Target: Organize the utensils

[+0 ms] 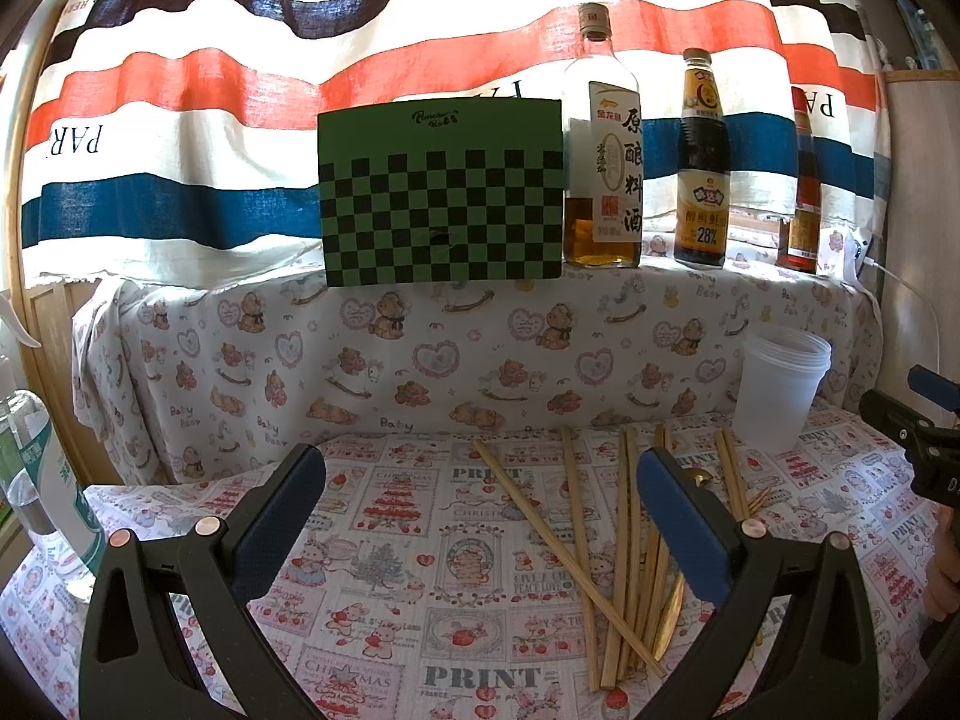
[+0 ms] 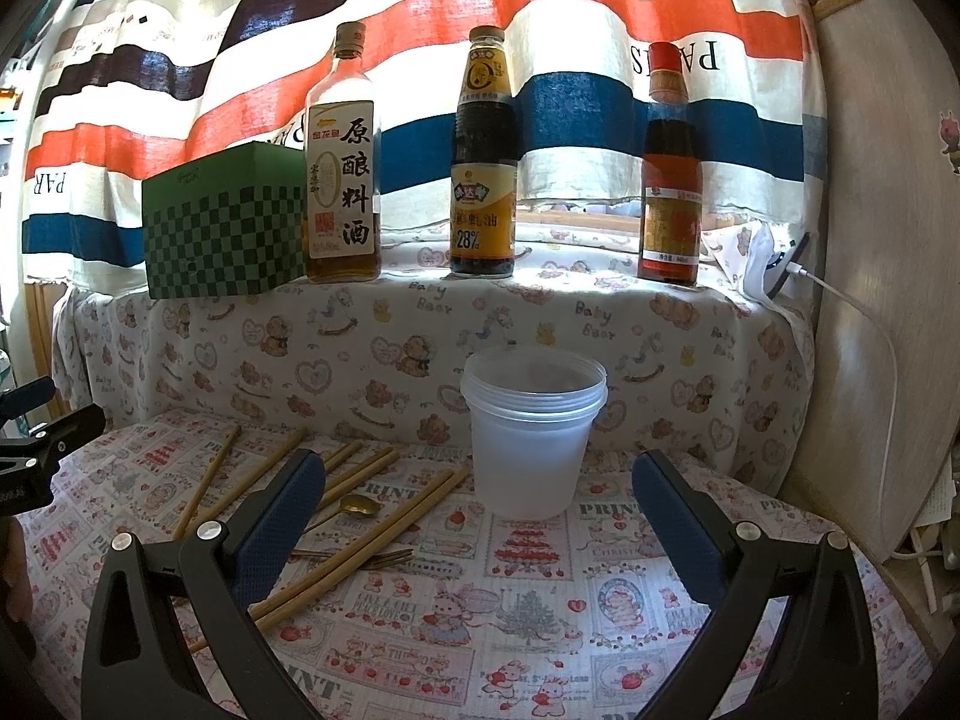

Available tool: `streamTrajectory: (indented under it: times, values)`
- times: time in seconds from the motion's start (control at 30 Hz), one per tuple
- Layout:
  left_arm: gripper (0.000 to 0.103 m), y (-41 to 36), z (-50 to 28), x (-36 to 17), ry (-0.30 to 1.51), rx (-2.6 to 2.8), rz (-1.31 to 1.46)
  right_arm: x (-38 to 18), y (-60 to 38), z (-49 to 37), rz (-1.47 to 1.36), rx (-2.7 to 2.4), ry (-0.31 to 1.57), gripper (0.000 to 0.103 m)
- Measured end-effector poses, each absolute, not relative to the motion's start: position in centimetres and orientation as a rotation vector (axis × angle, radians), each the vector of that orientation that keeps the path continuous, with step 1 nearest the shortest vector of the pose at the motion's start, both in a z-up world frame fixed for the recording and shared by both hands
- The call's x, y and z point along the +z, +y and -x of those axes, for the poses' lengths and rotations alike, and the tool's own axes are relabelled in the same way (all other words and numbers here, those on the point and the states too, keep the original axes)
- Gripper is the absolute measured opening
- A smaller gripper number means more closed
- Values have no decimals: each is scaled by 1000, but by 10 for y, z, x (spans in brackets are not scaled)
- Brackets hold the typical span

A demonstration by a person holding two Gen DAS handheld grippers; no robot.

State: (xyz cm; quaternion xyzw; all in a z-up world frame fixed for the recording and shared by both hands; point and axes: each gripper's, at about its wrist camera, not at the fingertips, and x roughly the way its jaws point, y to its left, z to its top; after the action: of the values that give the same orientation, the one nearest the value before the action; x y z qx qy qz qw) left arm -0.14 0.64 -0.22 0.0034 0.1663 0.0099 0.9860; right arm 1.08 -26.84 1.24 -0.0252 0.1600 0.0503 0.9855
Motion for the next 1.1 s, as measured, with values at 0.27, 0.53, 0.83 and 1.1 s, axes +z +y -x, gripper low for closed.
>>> streamTrajectory:
  times: [0.27, 0.53, 0.83, 1.1]
  values:
    - [103, 6, 1, -2, 334, 20, -5, 12, -269, -12, 50, 101, 323, 103]
    - [103, 6, 1, -2, 335, 19, -6, 12, -270, -12, 49, 97, 320, 103]
    - [103, 6, 1, -2, 334, 19, -7, 11, -270, -13, 51, 98, 323, 103]
    - [103, 5, 1, -3, 336, 19, -6, 11, -269, -14, 58, 102, 328, 103]
